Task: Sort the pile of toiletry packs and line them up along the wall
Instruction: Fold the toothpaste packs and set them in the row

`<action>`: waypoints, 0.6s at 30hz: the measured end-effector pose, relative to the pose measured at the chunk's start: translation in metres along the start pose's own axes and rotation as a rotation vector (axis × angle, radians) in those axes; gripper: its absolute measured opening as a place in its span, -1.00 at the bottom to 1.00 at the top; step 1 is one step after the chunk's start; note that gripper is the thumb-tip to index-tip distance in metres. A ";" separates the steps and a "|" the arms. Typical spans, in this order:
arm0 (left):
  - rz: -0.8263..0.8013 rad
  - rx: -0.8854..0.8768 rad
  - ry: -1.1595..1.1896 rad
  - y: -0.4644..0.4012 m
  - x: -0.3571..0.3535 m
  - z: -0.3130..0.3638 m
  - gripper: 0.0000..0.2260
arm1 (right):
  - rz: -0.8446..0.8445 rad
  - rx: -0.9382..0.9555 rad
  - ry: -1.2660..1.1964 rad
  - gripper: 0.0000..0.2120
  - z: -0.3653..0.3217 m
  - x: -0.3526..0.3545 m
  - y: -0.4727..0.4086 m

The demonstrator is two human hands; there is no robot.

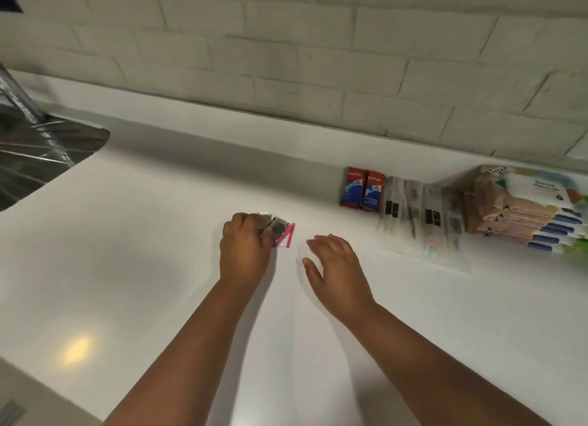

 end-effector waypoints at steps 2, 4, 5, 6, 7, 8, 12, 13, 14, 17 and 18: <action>-0.070 0.004 -0.042 -0.004 0.000 -0.003 -0.73 | 0.027 -0.062 -0.070 -0.66 -0.004 -0.006 -0.011; -0.144 -0.011 -0.078 -0.008 -0.003 -0.002 -0.65 | 0.063 -0.124 -0.118 -0.71 -0.006 -0.008 -0.021; -0.166 -0.016 -0.089 -0.009 -0.004 -0.004 -0.63 | 0.070 -0.147 -0.142 -0.72 -0.008 -0.010 -0.026; -0.180 -0.019 -0.092 -0.010 -0.006 -0.006 -0.61 | 0.074 -0.164 -0.162 -0.73 -0.011 -0.012 -0.030; -0.188 -0.024 -0.091 -0.011 -0.008 -0.007 -0.60 | 0.079 -0.174 -0.174 -0.74 -0.012 -0.014 -0.034; -0.191 -0.028 -0.083 -0.012 -0.009 -0.008 -0.61 | 0.086 -0.183 -0.184 -0.74 -0.013 -0.015 -0.037; -0.188 -0.040 -0.035 -0.015 -0.010 -0.012 -0.66 | 0.103 -0.208 -0.226 -0.76 -0.013 -0.017 -0.041; -0.189 -0.053 -0.022 -0.015 -0.010 -0.013 -0.68 | 0.105 -0.206 -0.241 -0.76 -0.012 -0.016 -0.041; -0.190 -0.074 -0.009 -0.014 -0.009 -0.013 -0.71 | 0.102 -0.208 -0.271 -0.76 -0.011 -0.016 -0.040; -0.217 -0.163 0.043 -0.007 -0.005 -0.011 -0.73 | 0.057 -0.211 -0.393 -0.80 -0.008 -0.012 -0.038; -0.241 -0.177 0.078 -0.002 -0.004 -0.009 -0.71 | 0.030 -0.193 -0.419 -0.81 -0.007 -0.010 -0.036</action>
Point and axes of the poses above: each hand's wrist, its own y-axis away from the middle knuckle, its own x-axis out of the back of the hand, z = x × y, the point moved 1 cm from there along -y, towards the middle knuckle, and after that the axes turned 8 degrees about -z, right-handed, at the moved point
